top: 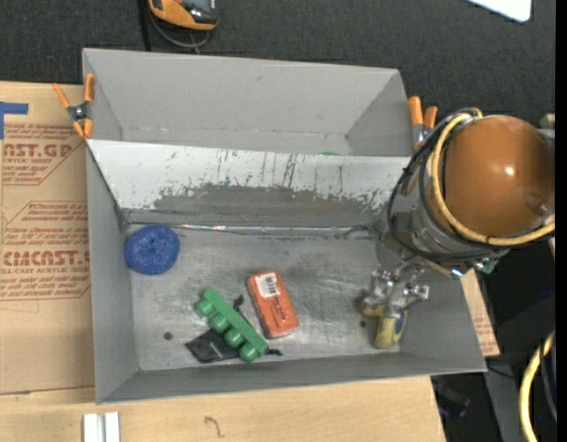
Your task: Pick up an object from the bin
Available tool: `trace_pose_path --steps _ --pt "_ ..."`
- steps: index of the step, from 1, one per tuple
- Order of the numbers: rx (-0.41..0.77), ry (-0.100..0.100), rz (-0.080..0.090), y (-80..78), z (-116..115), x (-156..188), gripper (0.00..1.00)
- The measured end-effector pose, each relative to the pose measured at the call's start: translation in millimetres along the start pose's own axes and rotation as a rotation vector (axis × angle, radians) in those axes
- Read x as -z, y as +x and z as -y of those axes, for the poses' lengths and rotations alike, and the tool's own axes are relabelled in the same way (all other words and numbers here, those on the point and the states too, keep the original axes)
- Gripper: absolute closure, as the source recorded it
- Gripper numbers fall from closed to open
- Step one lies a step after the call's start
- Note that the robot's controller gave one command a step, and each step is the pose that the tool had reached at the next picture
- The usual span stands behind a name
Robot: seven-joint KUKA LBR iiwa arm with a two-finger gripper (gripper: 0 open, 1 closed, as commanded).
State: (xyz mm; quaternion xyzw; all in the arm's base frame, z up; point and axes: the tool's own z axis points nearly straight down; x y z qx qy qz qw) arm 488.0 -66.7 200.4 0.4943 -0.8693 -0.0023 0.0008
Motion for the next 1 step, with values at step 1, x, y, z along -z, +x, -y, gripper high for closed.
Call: trace_pose_path --steps 1 --pt "0.023 -0.003 -0.002 15.7 -0.1 -77.5 0.00"
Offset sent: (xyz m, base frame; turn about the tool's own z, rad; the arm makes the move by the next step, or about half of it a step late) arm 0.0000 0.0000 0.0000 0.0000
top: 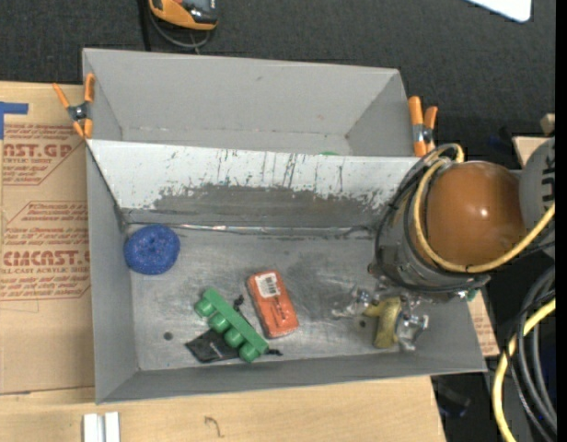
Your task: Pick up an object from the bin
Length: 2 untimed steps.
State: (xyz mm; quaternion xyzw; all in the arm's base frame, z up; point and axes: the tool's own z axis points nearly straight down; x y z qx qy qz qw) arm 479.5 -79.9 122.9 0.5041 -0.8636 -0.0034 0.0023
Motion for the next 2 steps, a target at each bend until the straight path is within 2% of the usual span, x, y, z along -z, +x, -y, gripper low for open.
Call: trace_pose_path --steps 1,2 --pt "0.000 0.006 0.002 -0.9 1.7 3.2 0.00" --pt "0.121 -0.005 0.016 42.8 37.9 -47.7 1.00"
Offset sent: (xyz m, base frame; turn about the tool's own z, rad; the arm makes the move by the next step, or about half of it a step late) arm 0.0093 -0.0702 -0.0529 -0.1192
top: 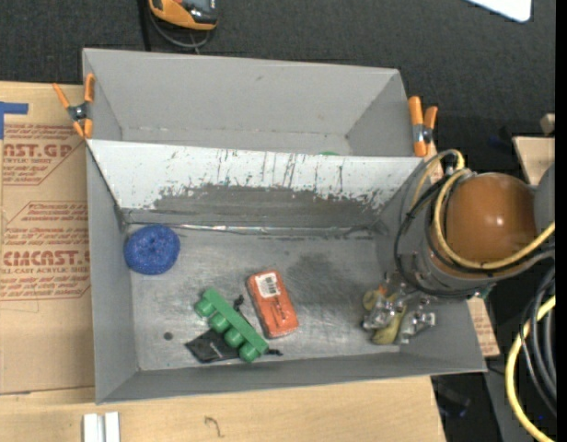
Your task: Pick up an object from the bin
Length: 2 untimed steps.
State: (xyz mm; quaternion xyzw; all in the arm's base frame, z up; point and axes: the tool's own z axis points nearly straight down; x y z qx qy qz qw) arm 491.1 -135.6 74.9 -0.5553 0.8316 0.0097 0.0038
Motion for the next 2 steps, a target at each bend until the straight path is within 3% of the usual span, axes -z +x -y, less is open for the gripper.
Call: trace_pose_path --steps 1,2 --pt "0.000 0.000 0.000 0.1 0.1 0.0 1.00" --pt "-0.010 0.012 -0.014 -7.1 -5.4 141.3 1.00"
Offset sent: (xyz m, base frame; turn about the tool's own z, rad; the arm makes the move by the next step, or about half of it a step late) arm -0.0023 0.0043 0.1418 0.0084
